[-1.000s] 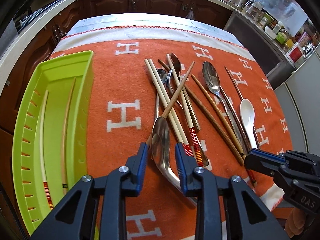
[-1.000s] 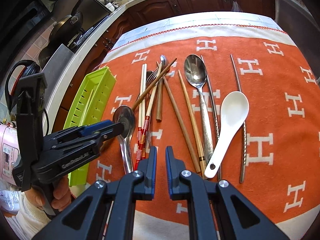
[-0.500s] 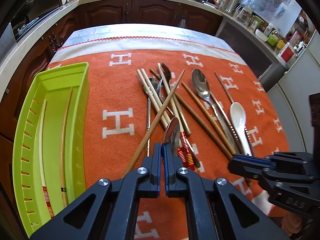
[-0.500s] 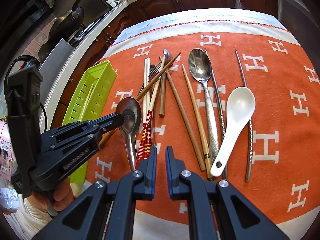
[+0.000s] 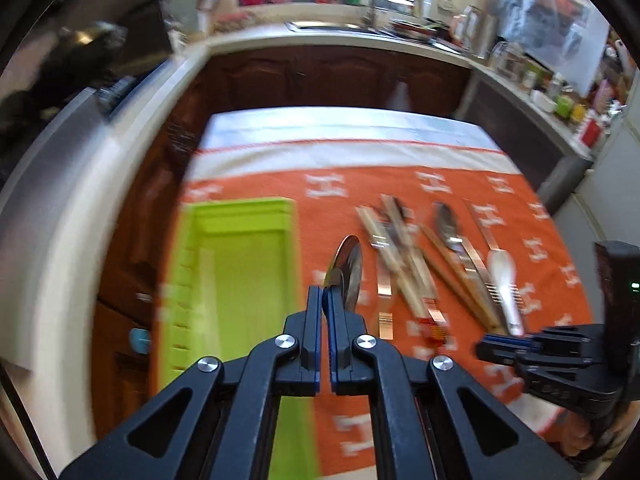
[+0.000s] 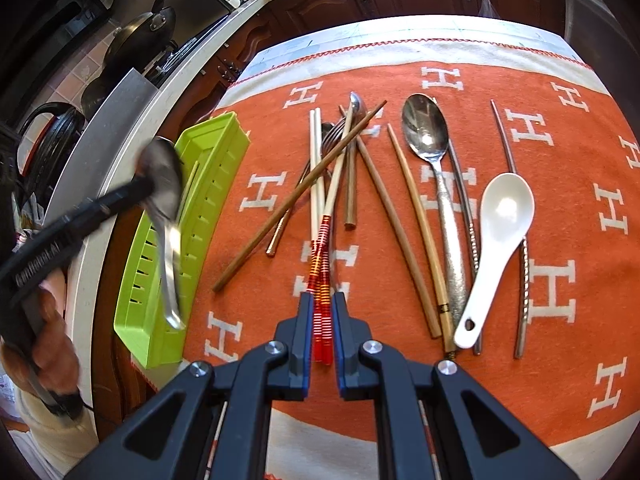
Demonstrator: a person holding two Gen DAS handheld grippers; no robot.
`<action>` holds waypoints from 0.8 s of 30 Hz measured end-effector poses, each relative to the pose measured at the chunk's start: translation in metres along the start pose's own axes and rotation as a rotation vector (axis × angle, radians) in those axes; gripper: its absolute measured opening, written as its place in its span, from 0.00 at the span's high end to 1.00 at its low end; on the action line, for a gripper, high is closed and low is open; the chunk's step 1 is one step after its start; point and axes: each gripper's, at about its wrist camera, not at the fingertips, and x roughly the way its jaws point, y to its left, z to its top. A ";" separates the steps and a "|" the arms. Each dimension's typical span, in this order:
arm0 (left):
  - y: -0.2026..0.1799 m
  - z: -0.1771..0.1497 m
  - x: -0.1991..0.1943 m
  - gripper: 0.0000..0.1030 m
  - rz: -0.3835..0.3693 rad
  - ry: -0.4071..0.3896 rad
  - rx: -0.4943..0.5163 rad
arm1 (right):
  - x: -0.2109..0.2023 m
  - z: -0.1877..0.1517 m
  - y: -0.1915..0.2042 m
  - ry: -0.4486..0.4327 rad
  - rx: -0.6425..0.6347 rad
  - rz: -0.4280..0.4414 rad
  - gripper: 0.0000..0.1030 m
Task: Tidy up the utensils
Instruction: 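Lower the silver spoon into the green tray and open the left gripper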
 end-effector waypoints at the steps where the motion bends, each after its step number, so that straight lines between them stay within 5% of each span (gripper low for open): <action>1: 0.006 0.000 -0.002 1.00 0.030 -0.003 -0.002 | 0.001 0.000 0.000 0.003 -0.001 0.000 0.91; 10: 0.055 -0.005 0.009 1.00 0.203 0.042 -0.012 | 0.005 0.000 0.011 0.019 -0.016 -0.012 0.91; 17: 0.054 -0.022 0.038 1.00 0.186 0.123 0.007 | 0.009 -0.001 0.013 0.030 -0.017 -0.019 0.91; 24: 0.048 -0.012 0.058 1.00 0.141 0.108 -0.007 | 0.010 -0.001 0.009 0.030 -0.002 -0.019 0.91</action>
